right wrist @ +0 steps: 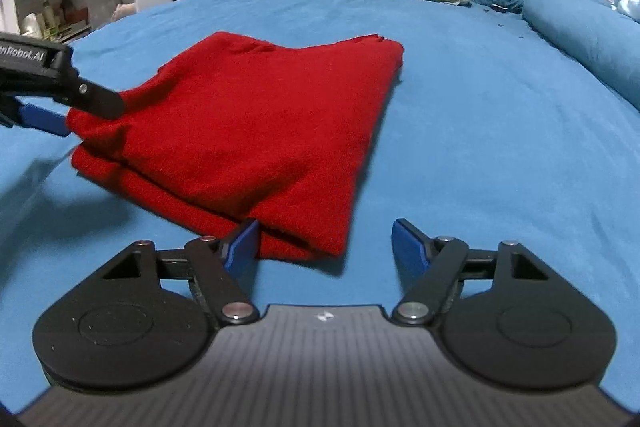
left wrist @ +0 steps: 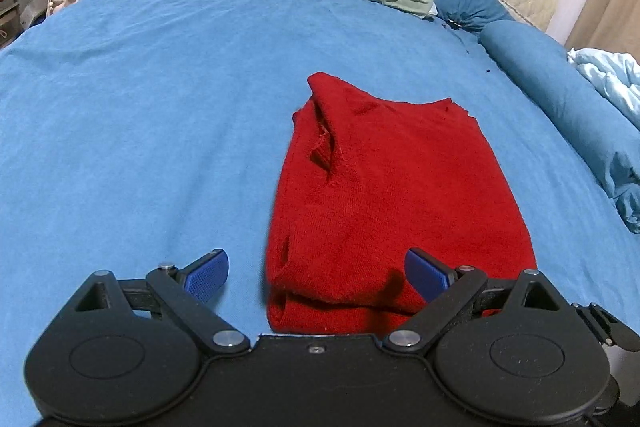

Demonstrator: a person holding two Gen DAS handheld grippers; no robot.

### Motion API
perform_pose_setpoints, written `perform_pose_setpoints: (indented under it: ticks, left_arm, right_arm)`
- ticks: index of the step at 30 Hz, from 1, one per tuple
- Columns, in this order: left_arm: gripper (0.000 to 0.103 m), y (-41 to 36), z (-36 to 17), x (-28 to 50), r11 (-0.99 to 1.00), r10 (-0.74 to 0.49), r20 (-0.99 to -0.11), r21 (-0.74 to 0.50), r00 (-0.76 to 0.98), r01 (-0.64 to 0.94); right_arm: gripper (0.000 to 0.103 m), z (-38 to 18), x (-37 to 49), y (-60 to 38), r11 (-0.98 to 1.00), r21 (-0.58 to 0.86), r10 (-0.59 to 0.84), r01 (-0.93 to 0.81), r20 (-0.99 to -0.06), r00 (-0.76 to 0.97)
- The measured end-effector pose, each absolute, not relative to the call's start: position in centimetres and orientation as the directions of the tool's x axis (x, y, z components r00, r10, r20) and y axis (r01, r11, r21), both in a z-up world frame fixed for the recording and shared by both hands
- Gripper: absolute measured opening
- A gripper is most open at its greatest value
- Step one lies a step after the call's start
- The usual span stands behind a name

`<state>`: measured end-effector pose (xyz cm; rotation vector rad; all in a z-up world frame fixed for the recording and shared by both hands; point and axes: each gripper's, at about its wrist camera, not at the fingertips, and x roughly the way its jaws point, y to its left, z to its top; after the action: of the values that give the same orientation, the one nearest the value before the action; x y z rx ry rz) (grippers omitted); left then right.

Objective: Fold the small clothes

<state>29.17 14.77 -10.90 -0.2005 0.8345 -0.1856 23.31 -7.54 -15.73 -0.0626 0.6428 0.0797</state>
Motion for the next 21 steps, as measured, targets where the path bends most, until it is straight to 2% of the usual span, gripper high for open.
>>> perform_pose_setpoints:
  ticks: [11,17,21]
  left_arm:
    - [0.097,14.5,-11.1,29.4,0.963,-0.242,-0.710,-0.257,0.662,0.077]
    - [0.097,14.4,-11.2,29.4,0.967,-0.232,-0.715,-0.245,0.659,0.074]
    - [0.097,14.9,-11.2,29.4,0.968,-0.223,-0.715,-0.245,0.663,0.061]
  right_arm:
    - [0.088,-16.6,23.1,-5.8,0.979,-0.169,-0.004,-0.116,-0.583,0.813]
    - [0.089,-17.1,23.8,-6.0,0.985,-0.152,-0.025,-0.078,-0.580,0.814]
    - [0.089,-16.8,24.0,-6.8,0.993,-0.114,-0.082,0.020,-0.567,0.819]
